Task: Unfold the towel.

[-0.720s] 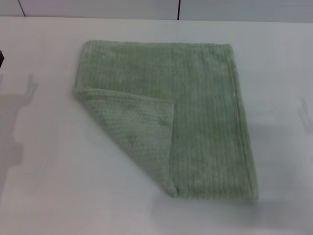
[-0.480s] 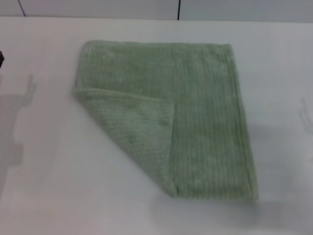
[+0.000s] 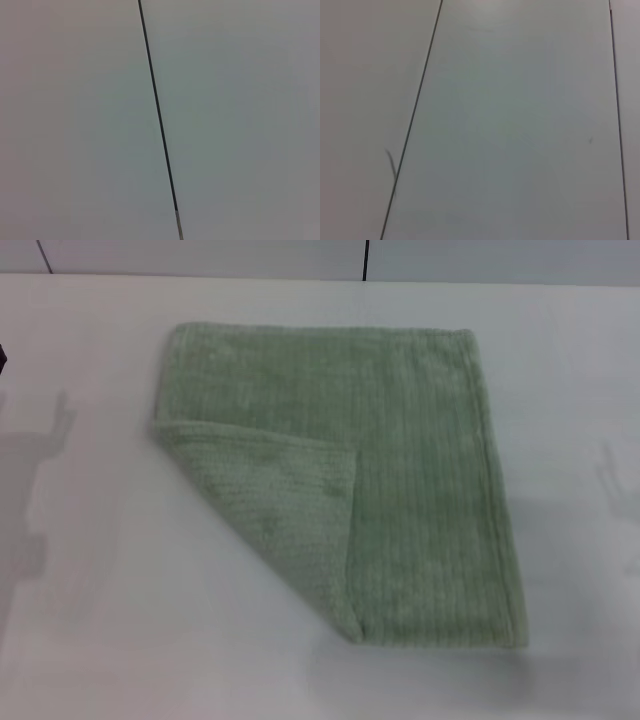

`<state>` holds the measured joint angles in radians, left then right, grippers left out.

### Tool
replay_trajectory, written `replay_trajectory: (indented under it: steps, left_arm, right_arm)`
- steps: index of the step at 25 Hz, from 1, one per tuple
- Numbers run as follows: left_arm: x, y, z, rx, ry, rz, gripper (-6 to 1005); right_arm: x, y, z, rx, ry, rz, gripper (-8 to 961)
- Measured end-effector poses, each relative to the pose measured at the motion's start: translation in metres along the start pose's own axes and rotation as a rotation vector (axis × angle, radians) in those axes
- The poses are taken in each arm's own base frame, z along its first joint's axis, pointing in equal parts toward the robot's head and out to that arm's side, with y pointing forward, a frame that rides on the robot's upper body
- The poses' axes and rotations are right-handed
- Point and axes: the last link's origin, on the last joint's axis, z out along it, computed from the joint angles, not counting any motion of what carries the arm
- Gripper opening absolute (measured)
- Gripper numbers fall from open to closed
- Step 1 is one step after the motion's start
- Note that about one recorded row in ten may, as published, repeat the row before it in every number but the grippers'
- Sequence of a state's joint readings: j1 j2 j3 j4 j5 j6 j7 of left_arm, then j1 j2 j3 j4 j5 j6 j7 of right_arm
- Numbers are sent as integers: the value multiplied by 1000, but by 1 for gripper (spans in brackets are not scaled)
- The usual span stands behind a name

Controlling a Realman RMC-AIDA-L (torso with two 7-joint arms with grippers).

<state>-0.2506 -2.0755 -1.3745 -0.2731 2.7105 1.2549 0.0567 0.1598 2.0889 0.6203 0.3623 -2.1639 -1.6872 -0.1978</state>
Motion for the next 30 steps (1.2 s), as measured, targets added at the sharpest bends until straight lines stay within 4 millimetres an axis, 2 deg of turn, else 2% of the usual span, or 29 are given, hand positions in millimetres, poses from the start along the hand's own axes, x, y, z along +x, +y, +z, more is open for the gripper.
replay_trajectory:
  steps: [30]
  left_arm:
    - [-1, 1, -4, -2, -6, -6, 823]
  right_arm:
    - [4, 8, 2, -19, 35, 36, 739]
